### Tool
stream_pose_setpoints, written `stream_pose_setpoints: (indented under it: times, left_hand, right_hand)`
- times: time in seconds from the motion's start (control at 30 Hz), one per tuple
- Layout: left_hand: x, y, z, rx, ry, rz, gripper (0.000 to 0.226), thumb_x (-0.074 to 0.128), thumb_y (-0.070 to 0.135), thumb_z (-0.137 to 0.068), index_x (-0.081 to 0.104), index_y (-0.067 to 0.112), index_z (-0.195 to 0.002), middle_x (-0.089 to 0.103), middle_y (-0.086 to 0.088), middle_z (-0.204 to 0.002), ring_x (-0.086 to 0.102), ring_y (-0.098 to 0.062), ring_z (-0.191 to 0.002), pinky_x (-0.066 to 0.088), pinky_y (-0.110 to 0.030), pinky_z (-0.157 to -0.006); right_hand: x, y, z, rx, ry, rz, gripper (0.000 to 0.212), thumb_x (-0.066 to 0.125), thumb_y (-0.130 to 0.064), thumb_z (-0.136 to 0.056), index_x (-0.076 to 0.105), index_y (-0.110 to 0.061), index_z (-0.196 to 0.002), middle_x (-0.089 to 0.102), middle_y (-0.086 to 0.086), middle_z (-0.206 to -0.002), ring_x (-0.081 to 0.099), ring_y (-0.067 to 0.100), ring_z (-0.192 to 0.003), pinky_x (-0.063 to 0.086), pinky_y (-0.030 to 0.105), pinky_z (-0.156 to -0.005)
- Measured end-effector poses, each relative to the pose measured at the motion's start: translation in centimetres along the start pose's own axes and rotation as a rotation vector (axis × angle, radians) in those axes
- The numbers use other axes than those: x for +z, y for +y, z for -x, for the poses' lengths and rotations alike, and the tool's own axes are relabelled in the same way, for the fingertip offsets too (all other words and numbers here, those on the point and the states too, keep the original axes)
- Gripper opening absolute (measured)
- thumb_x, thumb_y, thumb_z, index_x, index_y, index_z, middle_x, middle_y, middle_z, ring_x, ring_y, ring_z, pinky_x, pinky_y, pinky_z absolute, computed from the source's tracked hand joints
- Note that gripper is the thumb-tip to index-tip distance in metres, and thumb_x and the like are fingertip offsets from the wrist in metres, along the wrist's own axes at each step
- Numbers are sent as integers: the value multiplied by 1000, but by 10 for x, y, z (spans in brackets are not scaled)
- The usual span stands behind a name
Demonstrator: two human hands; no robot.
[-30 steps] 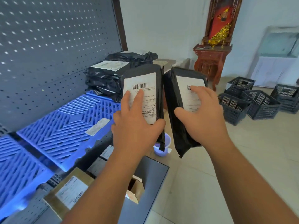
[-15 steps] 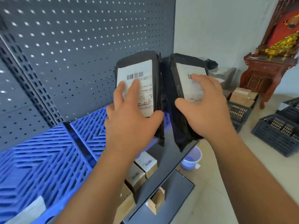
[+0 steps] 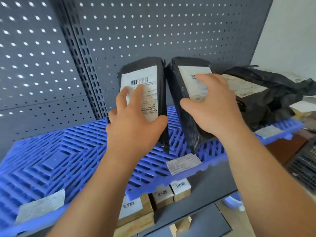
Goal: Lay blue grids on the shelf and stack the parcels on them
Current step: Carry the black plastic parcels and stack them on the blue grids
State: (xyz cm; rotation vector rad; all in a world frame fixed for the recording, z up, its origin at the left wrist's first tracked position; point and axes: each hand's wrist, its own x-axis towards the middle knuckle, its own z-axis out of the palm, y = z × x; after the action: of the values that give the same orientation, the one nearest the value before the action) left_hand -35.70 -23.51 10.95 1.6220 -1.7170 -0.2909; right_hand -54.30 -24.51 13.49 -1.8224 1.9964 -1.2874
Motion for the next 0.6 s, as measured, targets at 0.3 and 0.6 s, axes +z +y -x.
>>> stream_pose_setpoints:
  times: [0.3,0.6]
  left_hand:
    - [14,11,1,-235,40,-185,88,61,59,-76,19,47,-153,11,19,-162,31,-38,-139,39,-62,-107]
    - [26,14,13,-387,-11,-286,85,63,56,-79,22,45,-153,11,17,-163,30,-38,-140,40,-60,-106]
  right_hand:
    - [20,11,-36,-58,-241,12,74,65,-52,-79,40,-38,-147,32,-9,-152,38,31,-130,39,53,-104]
    - [34,21,-41,-70,-454,124,72,62,-55,-80,39,-33,-145,30,0,-149,37,39,-129,40,56,-102]
